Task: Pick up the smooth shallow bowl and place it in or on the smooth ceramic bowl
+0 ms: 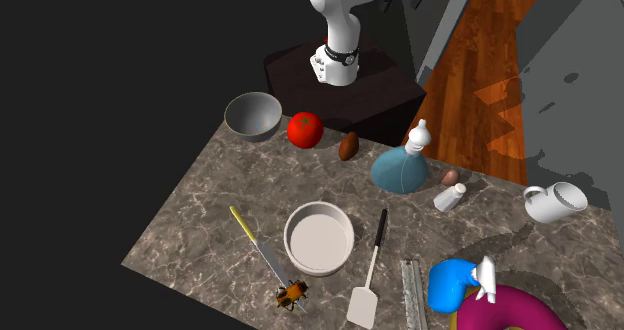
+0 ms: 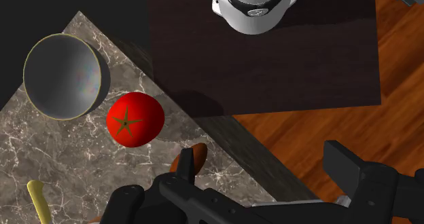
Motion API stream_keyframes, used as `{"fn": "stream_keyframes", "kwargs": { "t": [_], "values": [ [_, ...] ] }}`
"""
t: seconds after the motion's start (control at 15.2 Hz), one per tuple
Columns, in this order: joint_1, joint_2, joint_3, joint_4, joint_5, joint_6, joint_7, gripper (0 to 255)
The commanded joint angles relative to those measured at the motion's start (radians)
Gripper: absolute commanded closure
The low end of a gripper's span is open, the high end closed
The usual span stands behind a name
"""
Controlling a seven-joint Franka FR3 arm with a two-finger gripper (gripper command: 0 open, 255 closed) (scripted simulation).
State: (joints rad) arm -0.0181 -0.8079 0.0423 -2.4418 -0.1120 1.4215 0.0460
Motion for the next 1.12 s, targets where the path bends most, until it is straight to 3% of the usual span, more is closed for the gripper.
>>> {"fn": "stream_keyframes", "kwargs": {
  "t": [0.0, 0.53, 1.06],
  "values": [
    [0.000, 0.000, 0.000, 0.000, 0.000, 0.000, 0.000, 0],
    [-0.048, 0.188, -0.128, -0.032, -0.073, 0.260, -0.097, 0],
    [-0.078, 0.450, -0.244, 0.029, -0.090, 0.499, -0.200, 0]
  ]
}}
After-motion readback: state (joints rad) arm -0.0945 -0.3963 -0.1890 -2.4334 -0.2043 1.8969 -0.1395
